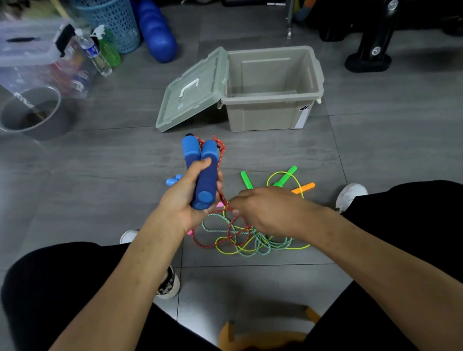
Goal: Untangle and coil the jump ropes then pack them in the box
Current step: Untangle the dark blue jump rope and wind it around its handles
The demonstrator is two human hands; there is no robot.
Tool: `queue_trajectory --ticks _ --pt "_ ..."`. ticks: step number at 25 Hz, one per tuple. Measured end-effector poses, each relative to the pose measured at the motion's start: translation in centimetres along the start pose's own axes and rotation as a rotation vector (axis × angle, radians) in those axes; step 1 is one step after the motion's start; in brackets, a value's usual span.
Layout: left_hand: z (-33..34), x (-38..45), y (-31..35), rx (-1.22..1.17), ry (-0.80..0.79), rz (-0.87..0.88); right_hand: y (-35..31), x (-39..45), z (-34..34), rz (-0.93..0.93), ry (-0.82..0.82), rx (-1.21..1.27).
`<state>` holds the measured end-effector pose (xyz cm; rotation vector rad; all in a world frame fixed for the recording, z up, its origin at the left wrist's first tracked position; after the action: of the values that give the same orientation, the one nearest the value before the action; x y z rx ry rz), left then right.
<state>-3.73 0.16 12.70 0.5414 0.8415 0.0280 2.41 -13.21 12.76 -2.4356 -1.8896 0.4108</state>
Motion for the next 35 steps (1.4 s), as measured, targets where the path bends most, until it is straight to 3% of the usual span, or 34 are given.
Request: queue_trajectory --ticks 2,6,11,14,16,20,22,26,29,35 --pt "-0.6 0.7 0.4 0.091 0.056 0.109 -0.1 -0.5 -0.9 0.001 0.011 0.045" --pt "-1.2 1.7 0.7 0.598 0.207 0.338 1.4 -1.9 -2.7 0.004 0.162 0.123" --pt "0.8 1.2 -1.9 0.941 0.022 0.299 3.9 -1.5 -3.1 0.048 0.373 0.267" --pt "1.8 0.5 -2.8 0.832 -0.114 0.157 4.8 -1.1 -2.8 0.109 0.416 0.288" --pt "2.0 0.2 -2.8 0.694 -0.113 0.092 4.9 -0.9 -2.4 0.125 0.423 0.321" --pt "1.4 0.4 -2.1 0.508 -0.069 0.162 5.5 -1.0 -2.0 0.225 0.476 0.496" --pt "0.6 0.9 -1.3 0.463 -0.051 0.213 6.2 -0.9 -1.3 0.405 0.356 0.782" --pt "0.3 0.9 -0.8 0.563 -0.184 0.24 6.5 -1.1 -1.2 0.696 0.235 1.072" --pt "0.9 0.2 -1.5 0.646 -0.318 0.238 6.0 -1.5 -1.7 0.713 0.17 1.114" --pt "0.8 0.6 -1.8 0.939 -0.23 0.301 6.3 -1.6 -1.4 0.768 0.341 1.233"
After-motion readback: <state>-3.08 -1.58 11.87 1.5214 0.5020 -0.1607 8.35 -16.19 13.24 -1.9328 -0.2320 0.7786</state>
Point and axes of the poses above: each hand's wrist, its own x-axis towards the middle knuckle, its own z-axis out of the palm, y = z × x, the point moved 3 cm from there along x, towards the middle knuckle, and after that the axes turned 8 degrees about -x, right-handed, at the moved point
